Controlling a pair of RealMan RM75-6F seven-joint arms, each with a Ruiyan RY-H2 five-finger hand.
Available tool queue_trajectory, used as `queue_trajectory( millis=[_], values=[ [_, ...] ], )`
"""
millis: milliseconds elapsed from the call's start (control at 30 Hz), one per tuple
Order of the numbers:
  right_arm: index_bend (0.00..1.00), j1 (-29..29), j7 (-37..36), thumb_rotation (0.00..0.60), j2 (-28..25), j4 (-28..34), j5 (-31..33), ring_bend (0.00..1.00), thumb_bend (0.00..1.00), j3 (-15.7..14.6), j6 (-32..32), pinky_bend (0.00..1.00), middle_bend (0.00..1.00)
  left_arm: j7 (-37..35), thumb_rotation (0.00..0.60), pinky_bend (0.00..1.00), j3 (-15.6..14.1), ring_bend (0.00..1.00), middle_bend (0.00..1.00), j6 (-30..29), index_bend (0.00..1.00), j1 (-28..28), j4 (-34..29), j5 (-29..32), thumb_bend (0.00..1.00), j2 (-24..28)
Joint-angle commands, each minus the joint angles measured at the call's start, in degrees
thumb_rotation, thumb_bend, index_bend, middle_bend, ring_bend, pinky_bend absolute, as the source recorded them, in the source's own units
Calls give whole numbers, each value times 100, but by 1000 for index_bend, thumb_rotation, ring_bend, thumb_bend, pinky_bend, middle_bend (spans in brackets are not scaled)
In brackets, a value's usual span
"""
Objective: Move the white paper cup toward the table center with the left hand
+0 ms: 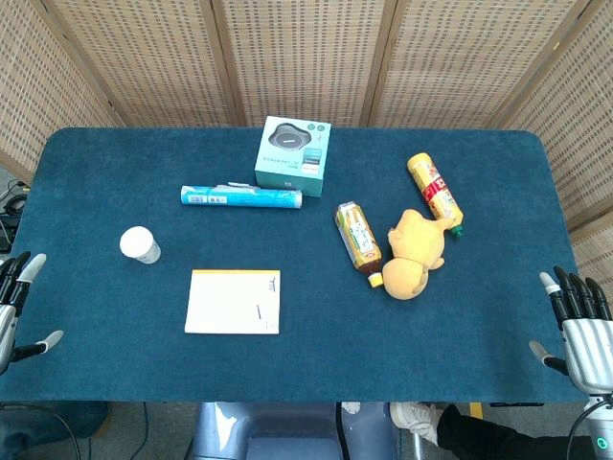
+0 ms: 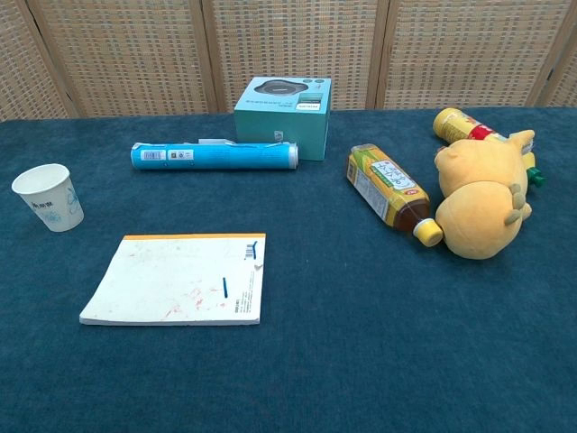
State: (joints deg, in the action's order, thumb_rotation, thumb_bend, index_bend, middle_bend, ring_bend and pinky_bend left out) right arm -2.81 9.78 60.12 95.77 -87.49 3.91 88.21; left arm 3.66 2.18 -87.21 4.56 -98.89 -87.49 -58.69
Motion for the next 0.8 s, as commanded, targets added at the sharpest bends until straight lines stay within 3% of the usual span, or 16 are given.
queue_trajectory(
  millis=[33, 267, 367, 433, 500, 600, 800],
  values=[
    [0, 5, -13, 600, -14, 18, -2, 0, 0, -6, -5, 0, 0, -12, 600, 0, -18, 0, 0, 32, 0, 6, -9, -9, 75, 11],
    [0, 8, -59, 600, -29, 24, -11, 0, 0, -12, -8, 0, 0, -12, 600, 0, -15, 0, 0, 75, 0, 20, 2, 18, 77, 5],
    [0, -18, -47, 600, -36, 49, 22, 0, 0, -17, -90, 0, 0, -48, 600, 0, 74, 0, 0, 373, 0, 198, 84, 175, 81, 1],
    [0, -47, -23, 600, -20, 40, 55, 0, 0, -10, -151, 0, 0, -201, 600, 0, 212, 0, 0, 761, 0, 465, 190, 332, 90, -11],
    [0, -101, 38, 600, 29, 5, 155, 0, 0, 9, -281, 0, 0, -255, 600, 0, 542, 0, 0, 1618, 0, 1078, 502, 741, 101, -129],
    [0, -152, 166, 600, 96, -19, 275, 0, 0, 53, -370, 0, 0, -123, 600, 0, 751, 0, 0, 2417, 0, 1700, 934, 971, 111, -373],
    [0, -202, 377, 600, 217, -84, 478, 0, 0, 85, -501, 0, 0, 136, 600, 0, 823, 0, 0, 3414, 0, 2487, 1935, 1273, 107, -1165]
  ],
)
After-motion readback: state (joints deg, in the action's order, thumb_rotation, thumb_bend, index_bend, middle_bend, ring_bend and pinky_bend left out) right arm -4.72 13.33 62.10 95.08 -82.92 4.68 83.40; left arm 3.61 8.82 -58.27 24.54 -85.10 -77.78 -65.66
